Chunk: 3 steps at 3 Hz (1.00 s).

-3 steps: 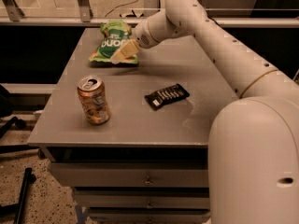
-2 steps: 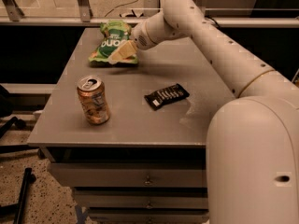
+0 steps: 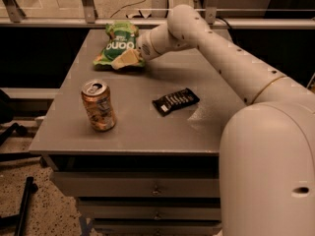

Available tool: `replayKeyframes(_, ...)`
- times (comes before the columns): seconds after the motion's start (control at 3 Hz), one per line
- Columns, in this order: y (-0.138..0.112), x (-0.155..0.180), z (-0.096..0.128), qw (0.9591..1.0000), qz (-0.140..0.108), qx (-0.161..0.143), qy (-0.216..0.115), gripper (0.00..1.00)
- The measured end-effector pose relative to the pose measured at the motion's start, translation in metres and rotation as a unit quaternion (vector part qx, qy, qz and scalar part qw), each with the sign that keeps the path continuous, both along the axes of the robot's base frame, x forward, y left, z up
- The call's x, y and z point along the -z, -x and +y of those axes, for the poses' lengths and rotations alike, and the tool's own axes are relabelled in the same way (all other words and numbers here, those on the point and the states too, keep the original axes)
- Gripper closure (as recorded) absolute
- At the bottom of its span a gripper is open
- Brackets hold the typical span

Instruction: Move green rice chip bag near orange can

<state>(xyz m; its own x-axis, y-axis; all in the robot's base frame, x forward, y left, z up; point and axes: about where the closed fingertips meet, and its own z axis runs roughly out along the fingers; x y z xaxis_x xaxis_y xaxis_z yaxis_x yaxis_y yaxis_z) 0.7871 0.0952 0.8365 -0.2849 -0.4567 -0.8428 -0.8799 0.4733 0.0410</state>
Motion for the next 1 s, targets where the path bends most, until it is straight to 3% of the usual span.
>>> replayKeyframes(0.67, 0.004, 0.001, 0.006, 1.0, 0.005, 0.0, -0.002, 0.72)
replayKeyframes(1.0, 0.019, -0.036, 0.012, 0.9988, -0.038, -0.032, -0.001, 1.0)
